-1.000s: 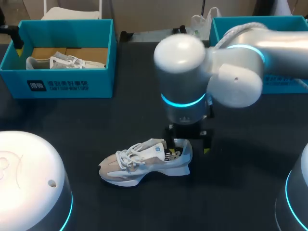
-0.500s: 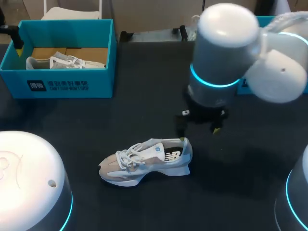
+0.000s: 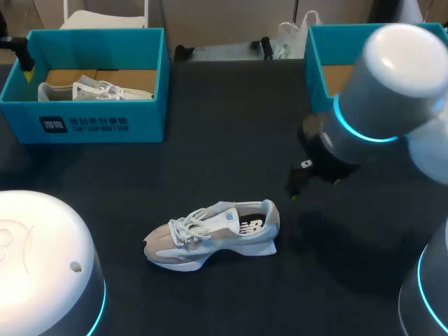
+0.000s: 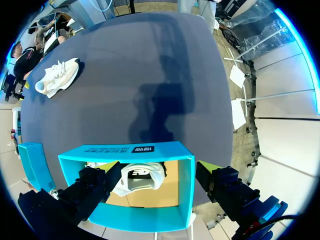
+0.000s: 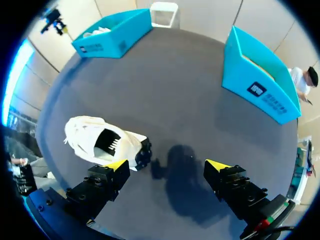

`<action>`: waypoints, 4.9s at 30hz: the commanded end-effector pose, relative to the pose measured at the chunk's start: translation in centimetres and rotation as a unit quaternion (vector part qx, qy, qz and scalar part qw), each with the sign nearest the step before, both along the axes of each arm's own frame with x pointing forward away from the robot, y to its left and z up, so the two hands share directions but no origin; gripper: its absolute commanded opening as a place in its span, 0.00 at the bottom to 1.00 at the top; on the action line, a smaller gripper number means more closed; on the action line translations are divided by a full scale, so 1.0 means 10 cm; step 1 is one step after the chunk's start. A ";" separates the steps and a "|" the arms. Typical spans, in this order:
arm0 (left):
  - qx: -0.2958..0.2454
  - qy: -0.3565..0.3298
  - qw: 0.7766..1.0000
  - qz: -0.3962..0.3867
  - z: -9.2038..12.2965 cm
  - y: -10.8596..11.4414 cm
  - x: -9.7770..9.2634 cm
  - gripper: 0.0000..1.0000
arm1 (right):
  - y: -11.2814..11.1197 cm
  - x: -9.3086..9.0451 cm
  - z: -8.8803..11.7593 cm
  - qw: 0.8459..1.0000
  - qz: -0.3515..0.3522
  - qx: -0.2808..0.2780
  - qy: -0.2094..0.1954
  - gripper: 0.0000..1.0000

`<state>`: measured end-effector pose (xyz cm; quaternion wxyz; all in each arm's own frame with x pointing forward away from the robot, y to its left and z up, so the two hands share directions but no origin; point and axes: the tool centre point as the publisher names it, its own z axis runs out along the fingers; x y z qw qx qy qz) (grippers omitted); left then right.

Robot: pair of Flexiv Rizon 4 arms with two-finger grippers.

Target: Take the shoe out of the shoebox, open the shoe tongue, remove and reinsert the insole, then place the shoe into the shoebox

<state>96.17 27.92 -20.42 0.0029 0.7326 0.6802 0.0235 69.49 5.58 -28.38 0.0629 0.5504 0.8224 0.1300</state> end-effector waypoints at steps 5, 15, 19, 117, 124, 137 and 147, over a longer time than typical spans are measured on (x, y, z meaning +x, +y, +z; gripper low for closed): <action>0.001 -0.001 1.000 -0.001 0.00 0.00 -0.01 1.00 | -0.24 -0.18 -0.02 0.901 0.167 0.397 -0.059 1.00; 0.001 -0.001 1.000 -0.001 0.00 0.00 -0.01 1.00 | -0.18 -0.21 -0.21 0.728 0.478 0.488 0.063 1.00; 0.001 -0.001 1.000 -0.001 0.00 0.00 -0.01 1.00 | -0.18 -0.21 -0.21 0.728 0.478 0.488 0.063 1.00; 0.001 -0.001 1.000 -0.001 0.00 0.00 -0.01 1.00 | 0.22 0.01 -1.15 0.752 0.511 0.370 -0.192 1.00; 0.001 -0.001 1.000 -0.001 0.00 0.00 -0.01 1.00 | 0.35 0.00 -1.19 0.759 0.502 0.367 -0.193 1.00; 0.001 -0.001 1.000 -0.001 0.00 0.00 -0.01 1.00 | 0.54 -0.01 -1.24 0.749 0.512 0.368 -0.202 1.00; 0.001 -0.001 1.000 -0.001 0.00 0.00 -0.01 1.00 | 0.67 -0.02 -1.25 0.744 0.517 0.369 -0.207 1.00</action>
